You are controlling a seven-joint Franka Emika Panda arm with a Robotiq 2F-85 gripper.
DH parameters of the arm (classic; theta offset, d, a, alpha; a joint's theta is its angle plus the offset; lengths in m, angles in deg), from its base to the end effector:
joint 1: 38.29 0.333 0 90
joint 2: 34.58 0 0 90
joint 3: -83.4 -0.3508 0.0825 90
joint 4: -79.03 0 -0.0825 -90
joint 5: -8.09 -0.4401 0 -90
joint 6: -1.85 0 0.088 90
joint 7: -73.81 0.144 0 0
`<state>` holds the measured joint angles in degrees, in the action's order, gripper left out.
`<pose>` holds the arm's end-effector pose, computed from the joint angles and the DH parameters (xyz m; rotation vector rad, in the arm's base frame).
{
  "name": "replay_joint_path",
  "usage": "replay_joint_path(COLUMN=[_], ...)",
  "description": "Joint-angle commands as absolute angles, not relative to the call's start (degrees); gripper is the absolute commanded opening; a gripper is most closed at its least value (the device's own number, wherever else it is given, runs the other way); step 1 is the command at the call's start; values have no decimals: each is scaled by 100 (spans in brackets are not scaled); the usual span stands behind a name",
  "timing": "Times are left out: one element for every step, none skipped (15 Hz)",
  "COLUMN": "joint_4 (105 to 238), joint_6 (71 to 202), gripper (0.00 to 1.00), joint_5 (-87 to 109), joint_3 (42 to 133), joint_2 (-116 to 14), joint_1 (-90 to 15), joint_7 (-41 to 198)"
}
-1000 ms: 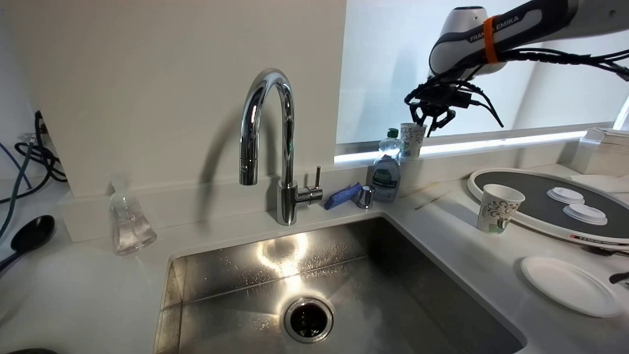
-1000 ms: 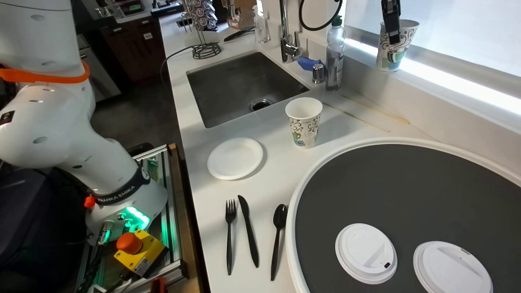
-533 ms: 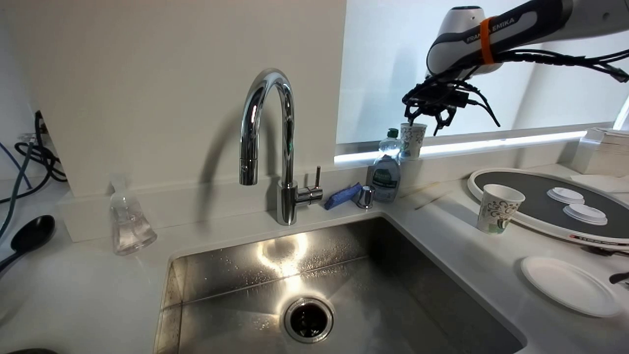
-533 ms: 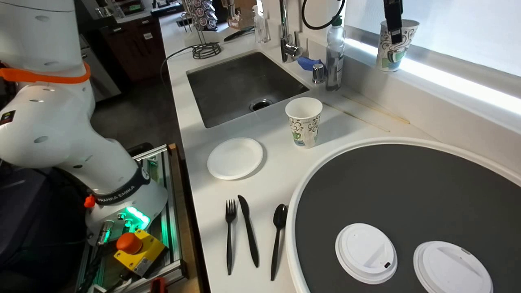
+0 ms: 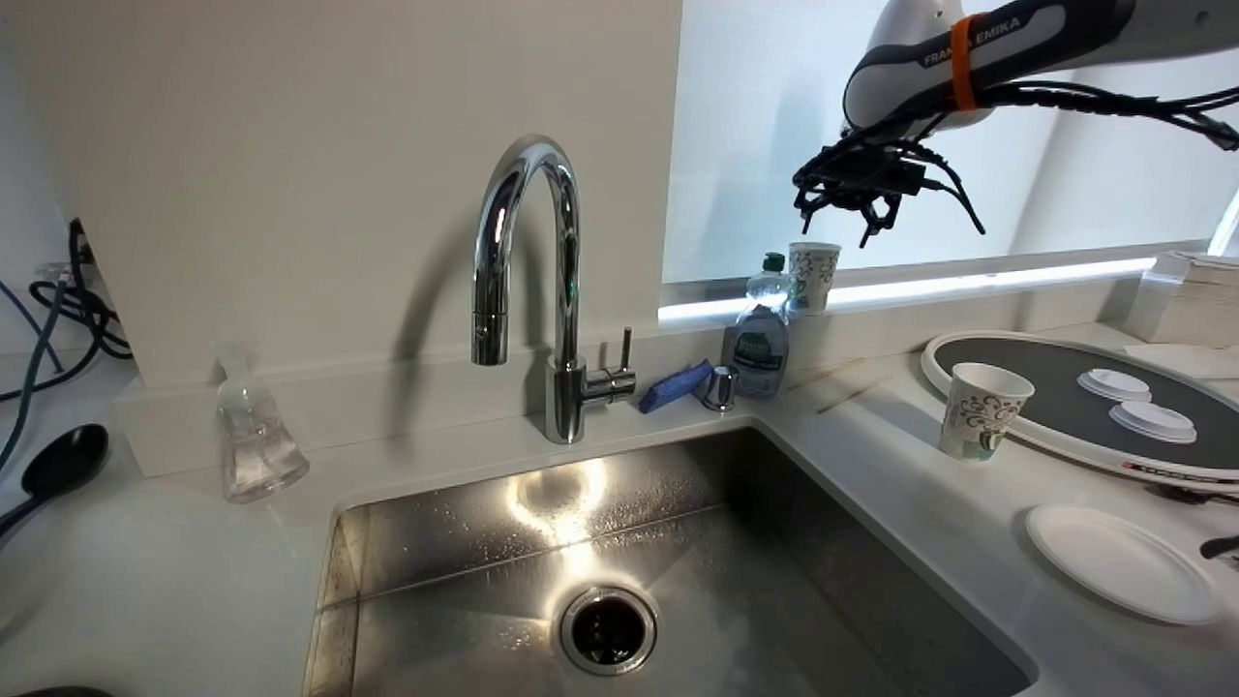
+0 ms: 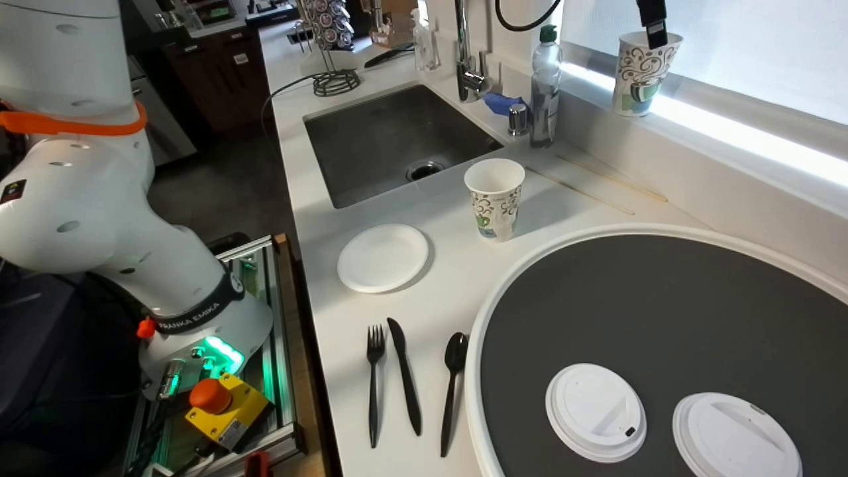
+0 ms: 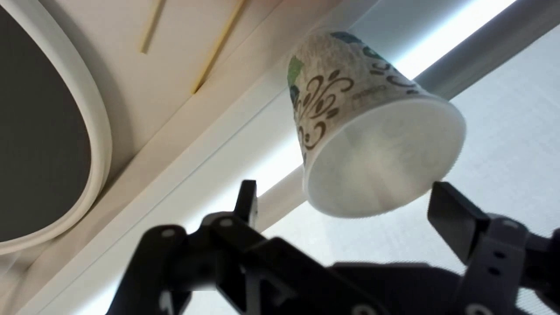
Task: Put the coffee cups on the windowsill.
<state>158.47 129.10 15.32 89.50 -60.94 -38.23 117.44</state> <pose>0.8063 -0.0776 0.4709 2.8145 -1.1726 0.6286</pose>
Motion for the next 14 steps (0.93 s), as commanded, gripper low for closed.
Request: replay_joint_path(joint_4=[15922, 15984, 16041, 16100, 16178, 16240, 16360, 16478, 16696, 16909, 17186, 17434, 17697, 17937], joint_6=[12822, 12849, 12852, 12852, 12856, 12825, 12786, 12794, 12821, 12830, 12846, 12808, 12741, 12664], gripper=[100, 100, 100, 100, 100, 100, 100, 100, 100, 100, 100, 100, 100, 100], joint_5=[1506, 1507, 1500, 1507, 1499, 1523, 1540, 1563, 1612, 1666, 1725, 1771, 1855, 1963], joint_3=[9077, 9087, 9097, 9111, 9104, 9110, 9097, 9083, 9063, 9046, 9029, 9006, 8990, 8963], joint_2=[-5850, -5757, -5661, -5569, -5460, -5359, -5211, -5082, -4875, -4676, -4433, -4214, -3984, -3768], joint_1=[-3755, -3761, -3768, -3768, -3772, -3762, -3756, -3750, -3735, -3722, -3706, -3698, -3686, -3684], joint_7=[11779, 11776, 11785, 11796, 11767, 11767, 11713, 11674, 11581, 11481, 11377, 11259, 11173, 11111])
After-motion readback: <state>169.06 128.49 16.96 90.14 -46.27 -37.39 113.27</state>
